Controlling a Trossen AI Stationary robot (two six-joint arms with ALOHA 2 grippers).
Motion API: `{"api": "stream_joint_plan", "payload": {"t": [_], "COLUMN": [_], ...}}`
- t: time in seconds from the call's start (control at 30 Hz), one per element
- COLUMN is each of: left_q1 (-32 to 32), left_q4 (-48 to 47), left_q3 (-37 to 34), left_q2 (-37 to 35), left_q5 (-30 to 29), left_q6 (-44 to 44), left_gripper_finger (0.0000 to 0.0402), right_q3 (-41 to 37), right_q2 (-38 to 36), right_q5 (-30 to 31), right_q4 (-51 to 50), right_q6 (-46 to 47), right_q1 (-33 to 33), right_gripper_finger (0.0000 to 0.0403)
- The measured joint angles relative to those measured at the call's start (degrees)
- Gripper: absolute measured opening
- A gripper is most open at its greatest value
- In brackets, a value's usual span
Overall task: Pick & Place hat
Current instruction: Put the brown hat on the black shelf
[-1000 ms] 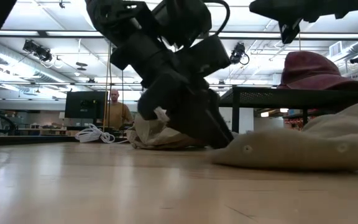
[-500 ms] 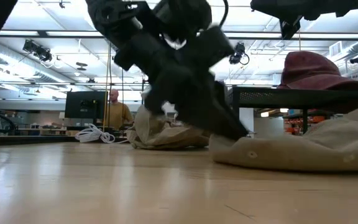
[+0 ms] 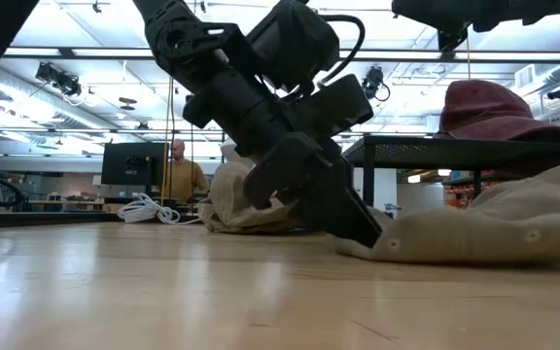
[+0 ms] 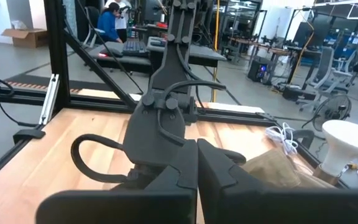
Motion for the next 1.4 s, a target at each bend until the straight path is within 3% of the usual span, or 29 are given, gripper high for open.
{"api": "stream_joint_plan", "payload": {"t": [0.1,0.17,0.33,0.5,0.63,0.83,1.1,1.2,1.4], "left_q1": [0.06,0.45,2.88,6.6,8.77,12.26,16.43,16.41,15.27], "left_q4": [-0.18,-1.11,-6.18,-10.78,-11.93,-11.7,-11.29,-10.88,-8.68], "left_q3": [-0.09,-0.26,-0.73,-0.52,-0.58,-0.51,-0.44,-0.42,-0.4], "left_q2": [-0.8,-1.75,-7.18,-15.6,-23.2,-35.49,-48.01,-50.82,-51.49], "left_q5": [1.05,3.23,11.0,22.78,27.38,28.38,25.02,22.03,21.14], "left_q6": [-2.4,-5.18,-14.8,-28.67,-38.86,-49.41,-56.67,-57.07,-57.57], "left_gripper_finger": [0.0047,0.0019,0.0017,0.0012,0.0013,0.0013,0.0013,0.0013,0.0017], "right_q3": [0.0,0.0,0.0,0.02,0.02,0.02,0.02,0.04,1.7], "right_q2": [0.0,0.0,0.0,0.0,0.0,-0.01,-0.04,0.21,3.48], "right_q5": [0.02,0.0,-0.22,0.88,2.22,2.13,-7.76,-9.94,-7.43], "right_q4": [0.38,0.36,0.06,0.89,2.64,7.37,19.86,23.26,28.58], "right_q6": [-0.33,-0.32,-0.26,0.4,1.21,2.17,-7.53,-12.24,-17.69], "right_q1": [0.0,0.0,0.0,0.0,-0.03,-0.03,-0.03,-0.01,-1.87], "right_gripper_finger": [0.0007,0.0009,0.001,0.0013,0.0035,0.0113,0.0225,0.0251,0.0264]}}
